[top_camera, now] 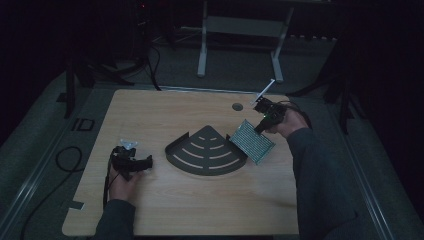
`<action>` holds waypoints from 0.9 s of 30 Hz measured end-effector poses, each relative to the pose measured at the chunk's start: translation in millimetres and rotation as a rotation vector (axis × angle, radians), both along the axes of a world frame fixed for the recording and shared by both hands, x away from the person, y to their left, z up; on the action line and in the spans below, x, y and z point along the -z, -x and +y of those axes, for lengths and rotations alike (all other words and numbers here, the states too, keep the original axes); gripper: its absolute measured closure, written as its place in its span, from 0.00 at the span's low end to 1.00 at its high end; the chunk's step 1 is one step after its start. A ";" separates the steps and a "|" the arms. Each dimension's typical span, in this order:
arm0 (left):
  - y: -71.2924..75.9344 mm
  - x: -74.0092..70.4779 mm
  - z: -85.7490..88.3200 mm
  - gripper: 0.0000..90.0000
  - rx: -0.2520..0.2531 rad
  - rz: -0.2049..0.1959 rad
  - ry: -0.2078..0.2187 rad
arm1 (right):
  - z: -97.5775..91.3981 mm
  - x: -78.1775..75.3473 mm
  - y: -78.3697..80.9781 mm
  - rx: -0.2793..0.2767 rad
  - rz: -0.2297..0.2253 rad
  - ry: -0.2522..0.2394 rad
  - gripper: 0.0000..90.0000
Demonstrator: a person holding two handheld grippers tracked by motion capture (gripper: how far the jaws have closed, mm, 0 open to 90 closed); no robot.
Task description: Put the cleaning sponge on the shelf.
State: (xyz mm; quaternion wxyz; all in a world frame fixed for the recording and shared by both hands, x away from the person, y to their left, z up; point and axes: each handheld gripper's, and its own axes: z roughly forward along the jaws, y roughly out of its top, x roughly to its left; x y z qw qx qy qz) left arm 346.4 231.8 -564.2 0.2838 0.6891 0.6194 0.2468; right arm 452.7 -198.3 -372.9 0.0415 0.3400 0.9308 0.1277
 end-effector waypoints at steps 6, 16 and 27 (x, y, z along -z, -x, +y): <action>0.0 0.0 0.0 0.07 0.000 0.000 0.000 | 6.3 -0.3 -3.2 -0.003 -0.002 -0.002 1.00; 0.0 0.0 0.0 0.07 0.000 0.000 0.000 | 16.1 -1.6 -7.9 -0.008 -0.004 -0.012 1.00; 0.0 0.0 0.0 0.07 0.000 0.000 0.000 | 24.2 0.3 -14.7 0.001 0.002 -0.030 1.00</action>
